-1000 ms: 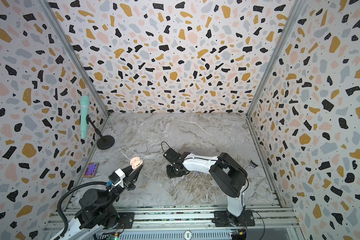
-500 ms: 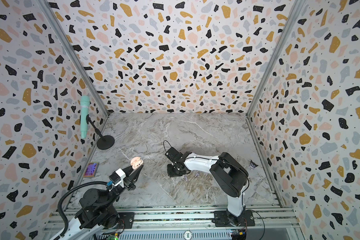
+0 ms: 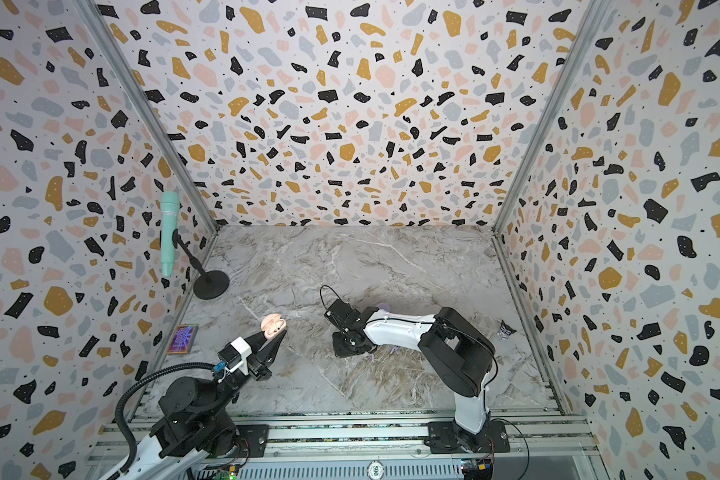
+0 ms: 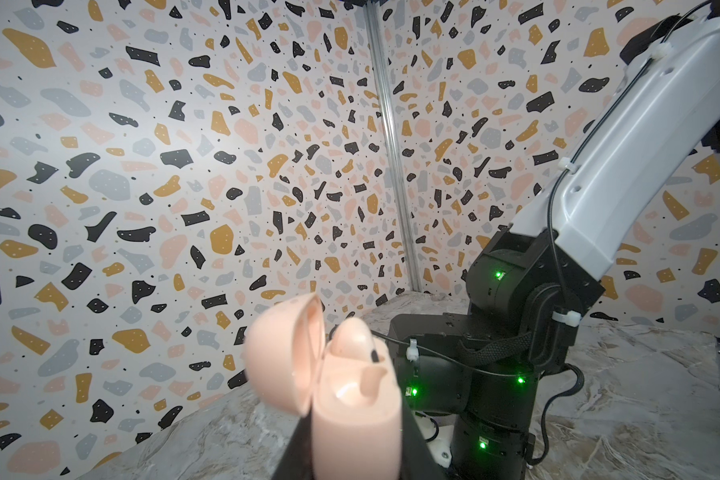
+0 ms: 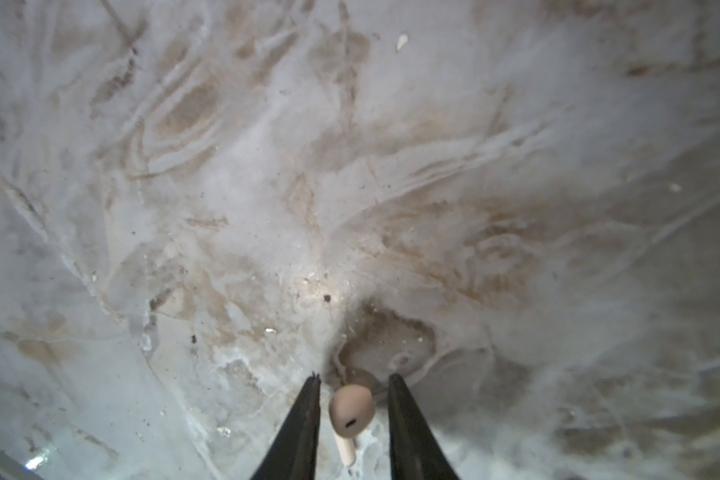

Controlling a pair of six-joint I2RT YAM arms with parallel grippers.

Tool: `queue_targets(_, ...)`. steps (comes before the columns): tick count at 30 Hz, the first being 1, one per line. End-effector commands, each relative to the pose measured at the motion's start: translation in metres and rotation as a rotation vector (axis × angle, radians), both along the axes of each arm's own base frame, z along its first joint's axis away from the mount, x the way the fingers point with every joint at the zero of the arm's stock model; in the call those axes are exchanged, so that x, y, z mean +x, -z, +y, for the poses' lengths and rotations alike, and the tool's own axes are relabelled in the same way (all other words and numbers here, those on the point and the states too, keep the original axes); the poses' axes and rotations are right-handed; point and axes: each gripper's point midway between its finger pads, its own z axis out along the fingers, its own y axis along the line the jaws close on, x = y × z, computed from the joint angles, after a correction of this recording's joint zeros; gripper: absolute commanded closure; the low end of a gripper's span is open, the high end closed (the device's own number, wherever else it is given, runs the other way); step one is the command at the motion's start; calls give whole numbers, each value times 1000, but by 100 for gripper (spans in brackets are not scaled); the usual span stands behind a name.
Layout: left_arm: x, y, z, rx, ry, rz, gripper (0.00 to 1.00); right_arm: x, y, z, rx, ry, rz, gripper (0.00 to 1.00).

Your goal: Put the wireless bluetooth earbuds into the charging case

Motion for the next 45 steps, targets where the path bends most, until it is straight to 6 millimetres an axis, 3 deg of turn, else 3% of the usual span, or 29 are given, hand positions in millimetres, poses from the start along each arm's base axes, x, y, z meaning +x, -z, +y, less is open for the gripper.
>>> queue_targets(1, -3, -8, 1, -24, 5, -30, 100, -17, 21, -17, -91, -2, 79, 72)
queue_targets(24, -2, -8, 2, -24, 2, -29, 100, -7, -15, -10, -8, 27, 1, 80)
queue_targets(39, -2, -6, 2, -22, 3, -26, 100, 2, -36, -12, 59, 46, -103, 78)
queue_targets(45, -2, -6, 1, -21, 4, -25, 100, 2, -34, -12, 64, 45, -104, 78)
